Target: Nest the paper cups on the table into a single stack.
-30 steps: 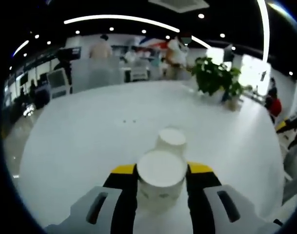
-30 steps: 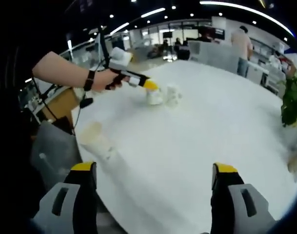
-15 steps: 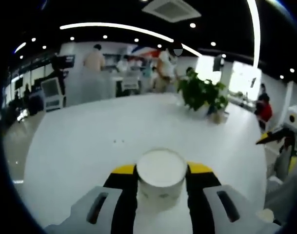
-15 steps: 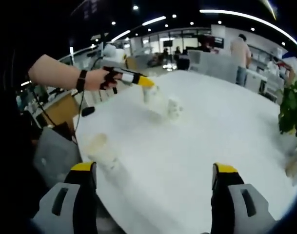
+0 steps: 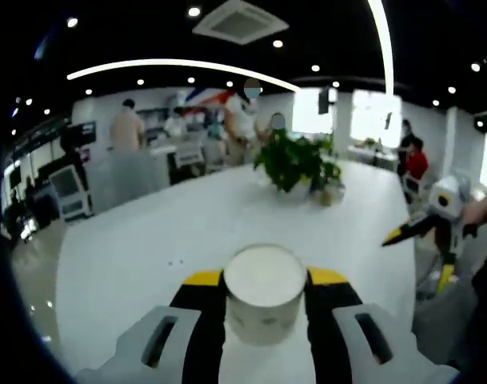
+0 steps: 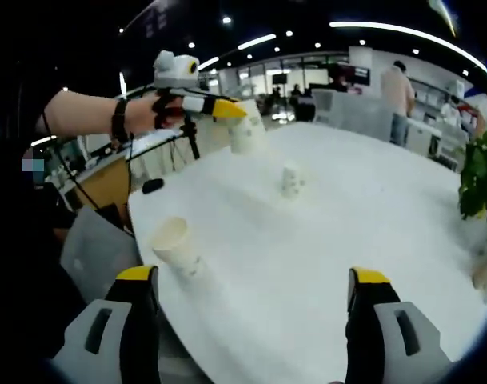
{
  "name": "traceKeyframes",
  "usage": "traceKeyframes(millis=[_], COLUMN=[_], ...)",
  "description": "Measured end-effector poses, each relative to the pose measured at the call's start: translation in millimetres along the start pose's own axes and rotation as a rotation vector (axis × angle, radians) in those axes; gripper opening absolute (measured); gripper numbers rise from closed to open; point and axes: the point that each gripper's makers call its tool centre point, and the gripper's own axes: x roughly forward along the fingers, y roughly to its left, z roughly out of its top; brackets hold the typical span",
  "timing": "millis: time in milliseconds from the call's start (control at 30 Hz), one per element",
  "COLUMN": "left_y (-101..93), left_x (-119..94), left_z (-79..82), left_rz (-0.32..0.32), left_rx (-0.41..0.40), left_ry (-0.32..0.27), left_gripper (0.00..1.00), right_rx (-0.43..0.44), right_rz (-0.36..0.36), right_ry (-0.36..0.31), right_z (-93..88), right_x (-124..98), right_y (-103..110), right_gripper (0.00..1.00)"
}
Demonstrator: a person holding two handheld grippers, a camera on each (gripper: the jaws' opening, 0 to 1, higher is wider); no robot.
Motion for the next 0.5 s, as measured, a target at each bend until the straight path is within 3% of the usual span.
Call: traceKeyframes(millis=[300,500], left_y=[-25.8,-37.0], left_x=[-23.1,-33.2], left_z=[20.5,24.5], left_rz=[-0.01,-0.001], left_rx=[0.008,-0.007], left_ry=[-0.026,-0.046], left_gripper=[0.37,0.37], right_rx=[-0.006,-0.015], right_rz=[0.035,0.056], right_ry=[-0.013,-0.003], right_z=[1.2,-1.4], right_x=[1.2,6.3], right_y=[-7.1,-4.3], right_gripper=[0.96,0.95])
